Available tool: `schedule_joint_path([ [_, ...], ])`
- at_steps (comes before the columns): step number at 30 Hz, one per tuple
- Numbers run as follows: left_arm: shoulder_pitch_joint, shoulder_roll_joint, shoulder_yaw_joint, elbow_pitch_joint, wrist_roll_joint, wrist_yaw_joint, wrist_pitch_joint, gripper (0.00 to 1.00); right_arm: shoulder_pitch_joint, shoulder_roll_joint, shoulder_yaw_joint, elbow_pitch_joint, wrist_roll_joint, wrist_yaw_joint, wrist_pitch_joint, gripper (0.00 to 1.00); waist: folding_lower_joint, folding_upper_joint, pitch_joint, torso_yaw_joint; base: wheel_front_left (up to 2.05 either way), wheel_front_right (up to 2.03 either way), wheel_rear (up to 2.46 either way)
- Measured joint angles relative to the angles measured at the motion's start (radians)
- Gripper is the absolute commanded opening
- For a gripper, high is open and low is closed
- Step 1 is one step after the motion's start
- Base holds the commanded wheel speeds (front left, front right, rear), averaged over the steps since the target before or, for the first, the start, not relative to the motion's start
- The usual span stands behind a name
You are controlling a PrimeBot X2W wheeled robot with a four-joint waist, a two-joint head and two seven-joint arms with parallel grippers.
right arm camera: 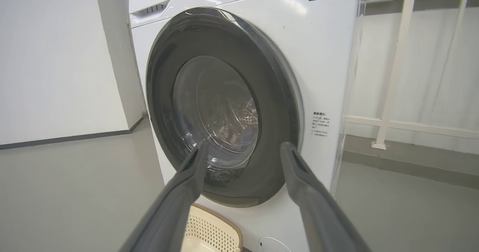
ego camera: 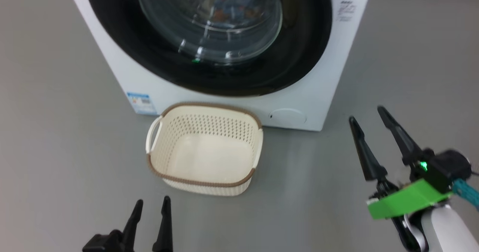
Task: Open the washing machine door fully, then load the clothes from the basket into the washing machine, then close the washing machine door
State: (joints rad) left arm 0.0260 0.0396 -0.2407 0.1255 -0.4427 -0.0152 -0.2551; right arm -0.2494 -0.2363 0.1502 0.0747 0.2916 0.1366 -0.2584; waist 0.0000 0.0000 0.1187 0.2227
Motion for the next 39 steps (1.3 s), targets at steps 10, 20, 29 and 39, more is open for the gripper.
schedule_joint_path([
  [10,0.042,0.002,0.037,0.019,0.033,-0.016,0.000,1.00,0.253,0.086,-0.131,-0.077,-0.037,0.000,0.000,1.00,0.0000,0.0000,-0.092,-0.126,0.00,0.00,0.00],
  [20,0.041,0.002,0.039,0.033,0.036,-0.027,0.000,1.00,0.363,0.135,-0.200,-0.079,-0.096,0.000,0.001,1.00,0.0000,0.0001,-0.130,-0.170,0.00,0.00,0.00],
  [29,0.042,0.002,0.040,0.038,0.044,-0.031,0.000,1.00,0.418,0.173,-0.243,-0.052,-0.126,0.000,0.001,1.00,0.0000,0.0000,-0.144,-0.154,0.00,0.00,0.00],
  [39,0.053,-0.004,0.036,0.081,0.059,-0.042,0.001,0.00,0.419,0.188,-0.252,-0.007,-0.134,0.000,0.002,0.00,0.0000,0.0000,-0.138,-0.157,0.00,0.00,0.00],
])
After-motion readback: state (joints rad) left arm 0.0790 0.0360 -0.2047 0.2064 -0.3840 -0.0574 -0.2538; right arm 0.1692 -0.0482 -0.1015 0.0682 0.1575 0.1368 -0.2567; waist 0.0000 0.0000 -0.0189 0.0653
